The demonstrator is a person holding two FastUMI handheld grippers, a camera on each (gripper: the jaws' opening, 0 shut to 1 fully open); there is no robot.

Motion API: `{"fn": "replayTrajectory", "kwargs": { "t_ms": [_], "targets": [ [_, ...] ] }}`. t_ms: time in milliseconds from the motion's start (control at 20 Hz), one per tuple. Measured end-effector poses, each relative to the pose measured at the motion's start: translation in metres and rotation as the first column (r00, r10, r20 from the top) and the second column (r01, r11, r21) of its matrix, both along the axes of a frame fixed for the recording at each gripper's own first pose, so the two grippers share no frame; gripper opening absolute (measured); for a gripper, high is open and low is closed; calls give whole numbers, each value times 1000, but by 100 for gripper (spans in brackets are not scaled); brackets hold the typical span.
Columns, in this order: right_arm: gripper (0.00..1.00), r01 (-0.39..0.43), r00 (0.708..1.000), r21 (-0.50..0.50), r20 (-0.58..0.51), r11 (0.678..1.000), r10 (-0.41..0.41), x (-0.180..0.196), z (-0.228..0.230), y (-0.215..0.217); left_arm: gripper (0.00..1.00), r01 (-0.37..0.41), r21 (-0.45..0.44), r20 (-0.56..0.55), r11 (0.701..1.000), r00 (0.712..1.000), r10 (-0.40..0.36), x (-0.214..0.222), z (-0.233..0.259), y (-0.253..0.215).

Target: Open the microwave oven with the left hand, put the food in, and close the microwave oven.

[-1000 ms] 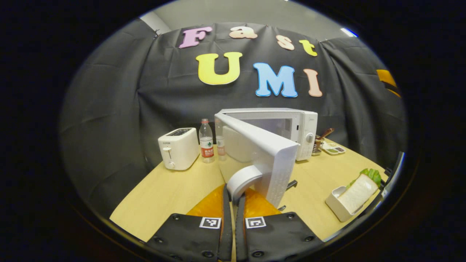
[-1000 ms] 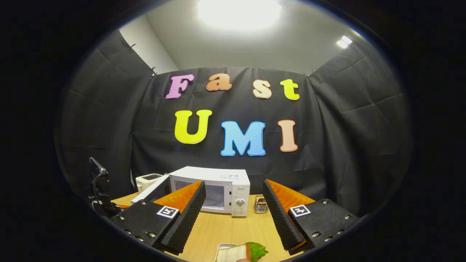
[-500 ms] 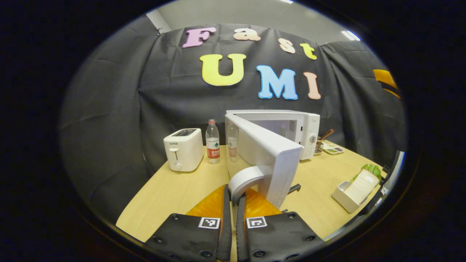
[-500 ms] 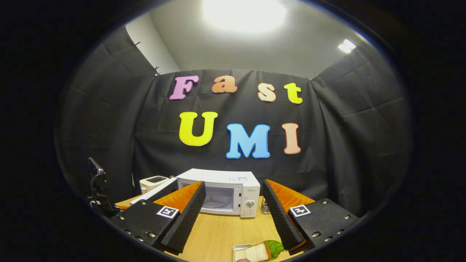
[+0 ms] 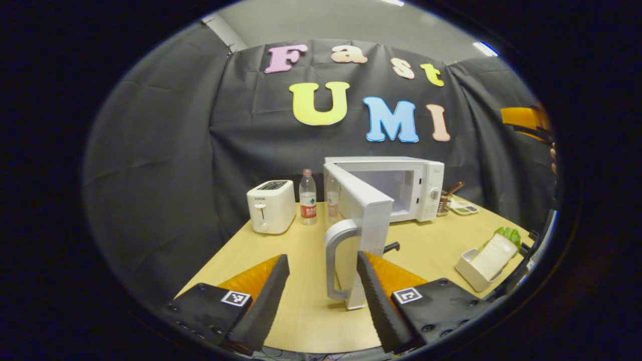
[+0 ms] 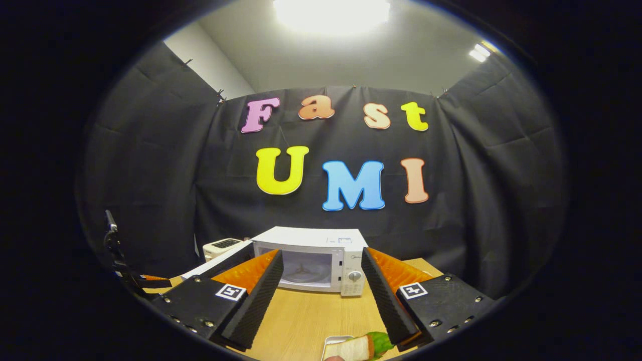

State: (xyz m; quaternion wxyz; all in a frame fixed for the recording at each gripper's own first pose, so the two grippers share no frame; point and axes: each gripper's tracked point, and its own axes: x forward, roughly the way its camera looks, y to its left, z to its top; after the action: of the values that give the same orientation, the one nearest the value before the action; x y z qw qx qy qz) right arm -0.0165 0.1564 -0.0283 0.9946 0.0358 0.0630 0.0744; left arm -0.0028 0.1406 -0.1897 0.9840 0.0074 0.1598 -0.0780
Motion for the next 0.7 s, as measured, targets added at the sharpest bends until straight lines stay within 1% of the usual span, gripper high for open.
{"fn": "replayTrajectory", "kwargs": {
  "t_ms": [50,200,250,400,550,600,700],
  "targets": [
    [95,-8,1000,-1,-16,1000,8,4,-4,-8,93,-20,3,25,1000,999,20,-4,14,-1],
    [95,-37,995,12,-88,999,38,13,-24,-30,93,-67,-5,99,998,993,67,-15,60,-12],
    [95,-45,992,25,-116,999,47,15,-32,-38,94,-78,-7,128,997,989,79,-16,76,-18],
    [95,-61,974,84,-211,995,78,20,-60,-59,96,-100,-18,200,995,975,101,-18,116,-37],
    [97,-85,938,158,-319,984,132,21,-92,-71,95,-110,-31,261,993,959,114,-18,155,-58],
    [97,-89,924,181,-352,980,149,21,-102,-76,96,-117,-29,275,993,954,120,-19,163,-64],
    [97,-86,892,227,-416,970,176,20,-123,-84,96,-121,-20,289,992,949,122,-22,174,-76]
  ]
}}
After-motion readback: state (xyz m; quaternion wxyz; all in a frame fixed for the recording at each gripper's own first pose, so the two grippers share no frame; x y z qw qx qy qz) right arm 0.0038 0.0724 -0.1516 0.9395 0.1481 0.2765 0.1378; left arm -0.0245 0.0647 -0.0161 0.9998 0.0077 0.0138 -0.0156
